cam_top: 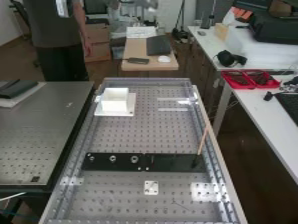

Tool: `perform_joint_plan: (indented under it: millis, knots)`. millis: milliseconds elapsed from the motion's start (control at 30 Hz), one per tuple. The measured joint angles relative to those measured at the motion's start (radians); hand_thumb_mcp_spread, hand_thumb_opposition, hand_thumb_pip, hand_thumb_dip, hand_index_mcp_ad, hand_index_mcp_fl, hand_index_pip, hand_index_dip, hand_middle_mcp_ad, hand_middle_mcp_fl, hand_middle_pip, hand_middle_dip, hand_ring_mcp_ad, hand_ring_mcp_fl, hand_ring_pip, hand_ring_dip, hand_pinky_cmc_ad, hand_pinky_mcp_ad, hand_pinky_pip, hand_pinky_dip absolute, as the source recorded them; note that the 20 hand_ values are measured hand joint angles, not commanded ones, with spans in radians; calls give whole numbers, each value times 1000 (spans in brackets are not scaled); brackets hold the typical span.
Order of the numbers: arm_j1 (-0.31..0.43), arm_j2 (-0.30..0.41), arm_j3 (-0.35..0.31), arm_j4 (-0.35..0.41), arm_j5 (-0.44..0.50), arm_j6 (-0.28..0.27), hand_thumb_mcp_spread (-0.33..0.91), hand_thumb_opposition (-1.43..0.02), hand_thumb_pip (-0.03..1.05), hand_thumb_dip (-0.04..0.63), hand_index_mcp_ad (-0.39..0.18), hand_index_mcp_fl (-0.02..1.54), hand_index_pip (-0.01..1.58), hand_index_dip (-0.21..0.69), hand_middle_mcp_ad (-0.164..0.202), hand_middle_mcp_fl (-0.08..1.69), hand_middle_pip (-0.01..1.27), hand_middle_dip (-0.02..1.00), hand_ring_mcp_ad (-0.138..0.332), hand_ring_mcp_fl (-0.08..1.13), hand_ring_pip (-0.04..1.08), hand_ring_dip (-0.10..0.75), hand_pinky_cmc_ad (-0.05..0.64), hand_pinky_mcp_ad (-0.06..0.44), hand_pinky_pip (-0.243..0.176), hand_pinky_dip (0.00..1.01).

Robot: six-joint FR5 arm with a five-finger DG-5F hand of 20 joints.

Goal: Grab the smaller nut and place it in the white container

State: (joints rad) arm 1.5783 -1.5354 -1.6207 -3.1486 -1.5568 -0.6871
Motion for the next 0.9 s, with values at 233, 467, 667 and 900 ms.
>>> perform_joint_plan:
  millis: [233,467,667,900]
  knots:
    - [-9,13,-53,21,6,-8,305,-714,318,51,0,40,86,45,23,10,138,173,136,0,141,37,346,305,-79,536]
    - [-32,22,-110,40,-8,-2,307,-730,346,63,0,40,87,42,42,21,138,175,138,0,154,42,360,307,-80,553]
    - [-66,30,-157,57,-44,11,309,-730,370,63,0,37,87,35,42,37,134,175,138,0,154,42,358,311,-80,553]
    - [-120,32,-198,77,-127,13,305,-730,396,63,0,40,103,10,42,38,138,175,138,2,155,42,358,311,-80,553]
